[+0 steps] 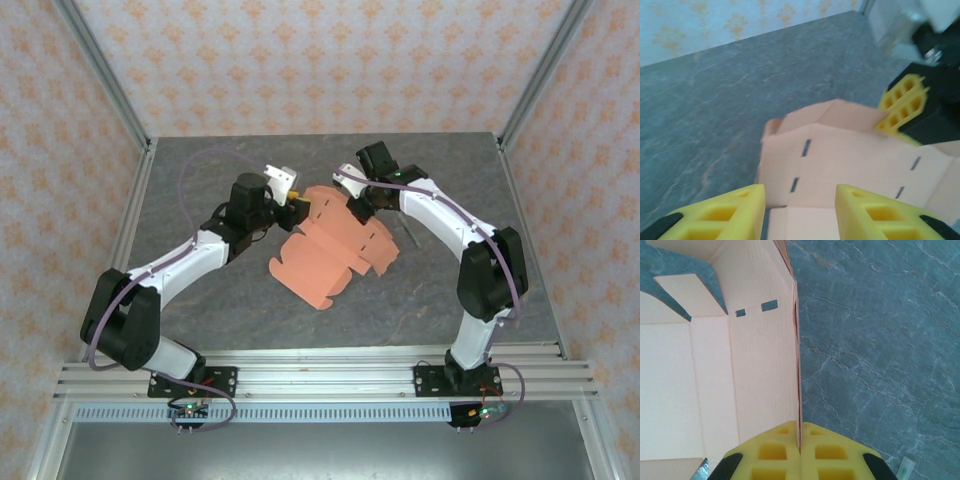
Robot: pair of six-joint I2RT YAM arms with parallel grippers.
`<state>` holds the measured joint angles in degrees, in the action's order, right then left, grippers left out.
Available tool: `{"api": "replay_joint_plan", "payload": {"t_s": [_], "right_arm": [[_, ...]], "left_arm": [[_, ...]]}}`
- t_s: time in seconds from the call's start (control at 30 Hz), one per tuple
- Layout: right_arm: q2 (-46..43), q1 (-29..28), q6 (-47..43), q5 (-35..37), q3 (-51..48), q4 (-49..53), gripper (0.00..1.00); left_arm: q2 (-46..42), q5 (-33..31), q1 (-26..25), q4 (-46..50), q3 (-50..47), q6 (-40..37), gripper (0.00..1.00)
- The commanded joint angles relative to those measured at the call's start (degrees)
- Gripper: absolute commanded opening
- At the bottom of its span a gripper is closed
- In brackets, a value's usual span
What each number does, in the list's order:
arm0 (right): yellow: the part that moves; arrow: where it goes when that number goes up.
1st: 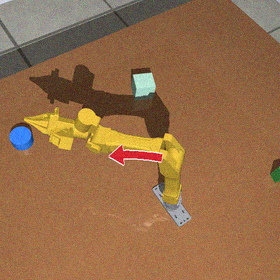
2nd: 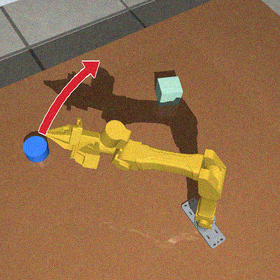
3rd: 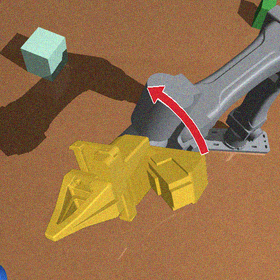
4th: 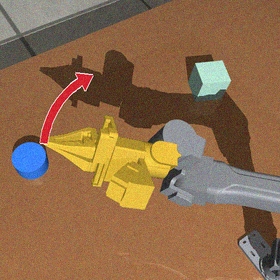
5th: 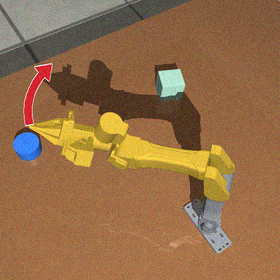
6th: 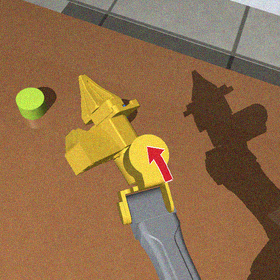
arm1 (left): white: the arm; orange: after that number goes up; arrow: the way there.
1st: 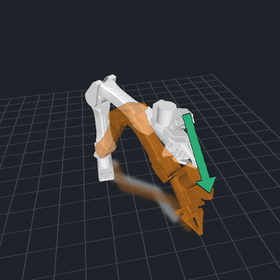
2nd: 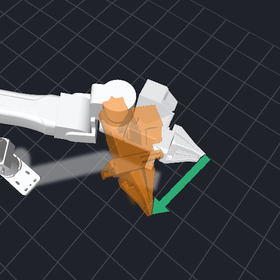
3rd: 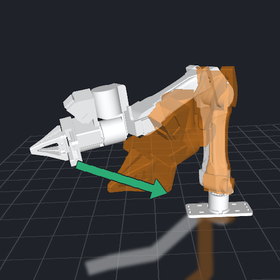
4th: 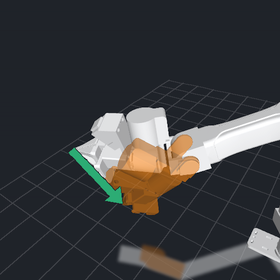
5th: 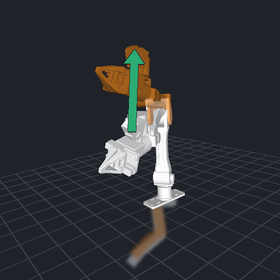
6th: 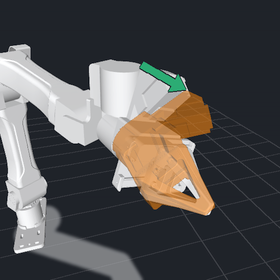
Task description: Fold the paper box
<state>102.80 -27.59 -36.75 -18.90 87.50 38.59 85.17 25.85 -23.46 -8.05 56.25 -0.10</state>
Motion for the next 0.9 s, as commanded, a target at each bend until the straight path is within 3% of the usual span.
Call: {"api": "replay_joint_plan", "payload": {"t_s": [0.0, 0.2, 0.5, 0.87], "right_arm": [[-1.9, 0.0, -1.2, -3.1, 1.3, 1.3, 0.00], [-2.2, 0.1, -1.1, -3.2, 2.4, 2.8, 0.00], [-3.5, 1.6, -0.6, -9.1, 4.1, 5.0, 0.00], [-3.9, 2.4, -2.2, -14.1, 6.0, 8.9, 0.00]], "left_arm": [[3.2, 9.8, 1.1, 3.0, 5.2, 2.5, 0.43], [8.2, 15.1, 2.6, 7.3, 10.5, 3.0, 0.44], [10.6, 21.6, 4.5, 12.7, 14.0, 0.6, 0.48], [12.1, 19.3, 5.8, 20.2, 19.4, -3.5, 0.55]]}}
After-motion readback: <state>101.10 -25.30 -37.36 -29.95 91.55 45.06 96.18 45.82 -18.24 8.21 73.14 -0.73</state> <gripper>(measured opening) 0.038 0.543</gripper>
